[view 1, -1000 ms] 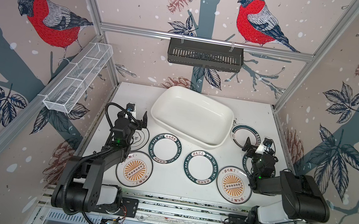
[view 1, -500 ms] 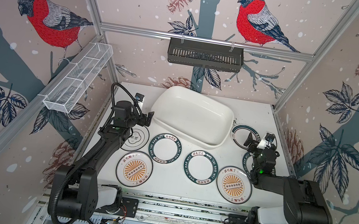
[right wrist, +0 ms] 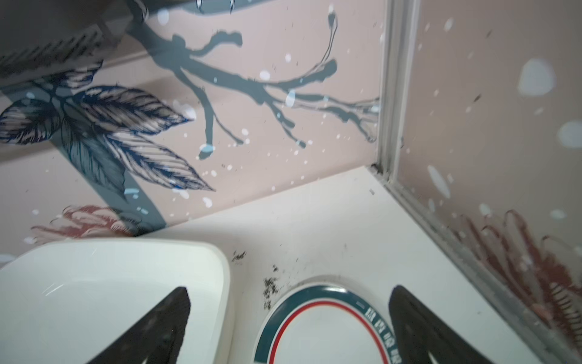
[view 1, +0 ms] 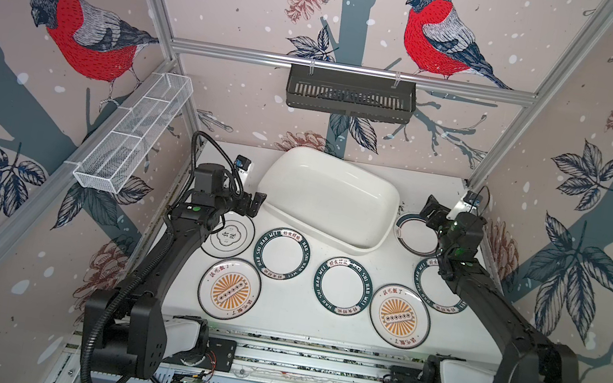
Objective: Place the plates into the plastic bin on the countertop
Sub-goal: 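Raise the left arm while the right gripper reaches toward the red-and-green striped plate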
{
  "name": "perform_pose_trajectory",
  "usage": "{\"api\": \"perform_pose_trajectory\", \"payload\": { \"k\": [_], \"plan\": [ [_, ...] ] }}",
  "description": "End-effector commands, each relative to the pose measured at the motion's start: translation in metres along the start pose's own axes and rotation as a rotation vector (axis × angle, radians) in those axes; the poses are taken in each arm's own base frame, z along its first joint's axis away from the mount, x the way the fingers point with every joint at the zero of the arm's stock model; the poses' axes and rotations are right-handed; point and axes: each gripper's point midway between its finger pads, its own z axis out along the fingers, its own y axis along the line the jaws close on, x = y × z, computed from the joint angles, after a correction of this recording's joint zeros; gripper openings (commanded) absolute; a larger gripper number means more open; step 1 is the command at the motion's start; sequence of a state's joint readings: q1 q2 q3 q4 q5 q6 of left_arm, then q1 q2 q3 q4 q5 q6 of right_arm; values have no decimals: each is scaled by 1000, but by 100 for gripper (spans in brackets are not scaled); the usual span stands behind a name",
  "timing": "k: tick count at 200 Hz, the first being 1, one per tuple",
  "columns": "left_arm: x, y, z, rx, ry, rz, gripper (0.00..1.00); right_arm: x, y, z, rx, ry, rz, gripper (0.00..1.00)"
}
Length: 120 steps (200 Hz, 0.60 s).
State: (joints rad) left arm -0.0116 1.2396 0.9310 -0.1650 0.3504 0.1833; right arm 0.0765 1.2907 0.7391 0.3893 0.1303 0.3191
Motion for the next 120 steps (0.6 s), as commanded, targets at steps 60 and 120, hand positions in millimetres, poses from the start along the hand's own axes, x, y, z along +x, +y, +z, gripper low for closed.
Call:
{"api": "perform_pose_trajectory", "payload": {
  "k": [60,120],
  "plan": [
    [14,-45,-6,233,62,40,98,49,7,6,-112,376,265,100],
    [17,-54,-2,265,87,50,98,98,25,-9,-225,593,431,100]
  ]
}}
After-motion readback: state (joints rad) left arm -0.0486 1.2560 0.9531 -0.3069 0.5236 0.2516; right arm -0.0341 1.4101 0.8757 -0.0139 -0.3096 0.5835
